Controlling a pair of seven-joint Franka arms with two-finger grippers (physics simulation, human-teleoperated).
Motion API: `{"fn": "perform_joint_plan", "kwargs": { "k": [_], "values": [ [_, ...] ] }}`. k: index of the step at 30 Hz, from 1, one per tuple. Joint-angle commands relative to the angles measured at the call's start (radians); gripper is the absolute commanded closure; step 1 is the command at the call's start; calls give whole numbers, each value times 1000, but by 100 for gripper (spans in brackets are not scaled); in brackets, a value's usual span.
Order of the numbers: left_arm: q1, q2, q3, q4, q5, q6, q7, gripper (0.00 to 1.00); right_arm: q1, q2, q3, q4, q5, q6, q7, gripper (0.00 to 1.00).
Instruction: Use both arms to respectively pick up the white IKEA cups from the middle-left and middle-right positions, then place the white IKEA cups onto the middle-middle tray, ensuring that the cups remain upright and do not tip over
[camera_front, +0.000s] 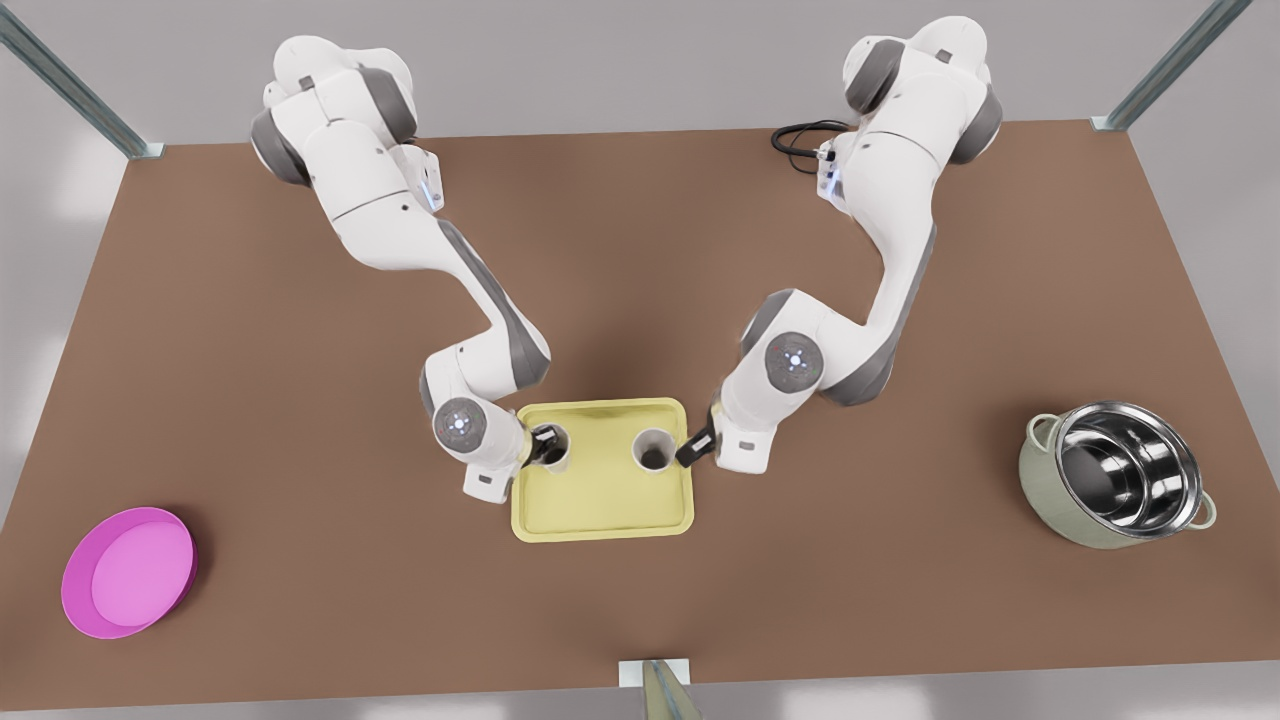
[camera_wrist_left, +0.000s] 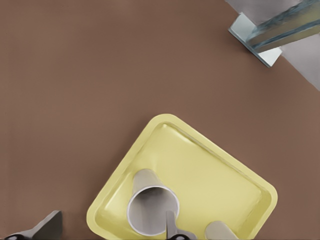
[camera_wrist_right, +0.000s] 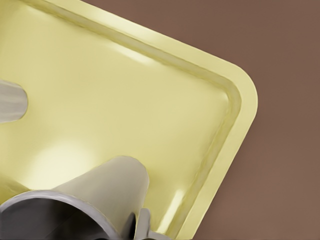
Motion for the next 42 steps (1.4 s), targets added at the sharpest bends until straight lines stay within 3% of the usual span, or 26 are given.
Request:
{"fn": "perform_joint_plan", "kwargs": {
  "k": [1,4,5,6,7,8,19,25,29,33,40,42],
  "values": [
    [92,-36,4,57,26,-365,310,0,5,11,0,0,-5,49,135,79],
    [211,-70,4,77,139,-526,689,0,11,29,0,1,-5,73,135,79],
    [198,-144,25,39,155,-539,793,0,11,29,0,0,-5,73,135,79],
    [155,-326,145,-244,130,-338,1058,0,11,29,0,0,-5,73,135,76],
    [156,-405,168,-292,92,-379,1066,0,11,29,0,0,-5,73,135,33],
    [152,-405,168,-236,90,-491,1063,0,11,29,0,0,-5,73,135,0],
    [153,-383,169,-179,78,-486,1063,0,3,8,0,-5,-6,58,115,0],
    [153,-383,169,-179,77,-486,1063,0,-23,-141,-11,-12,-20,-177,102,0],
    [153,-383,169,-179,77,-486,1065,0,-182,-141,-18,-6,-198,-212,58,0],
    [175,-349,169,-148,78,-523,1065,0,-320,-106,-47,73,-217,-214,-101,0],
    [175,-348,151,-148,58,-522,1069,0,-380,-495,-49,55,-195,-622,-76,0],
    [173,-348,151,-150,58,-522,1065,0,-392,-545,-54,55,-195,-648,-77,0]
  ]
}}
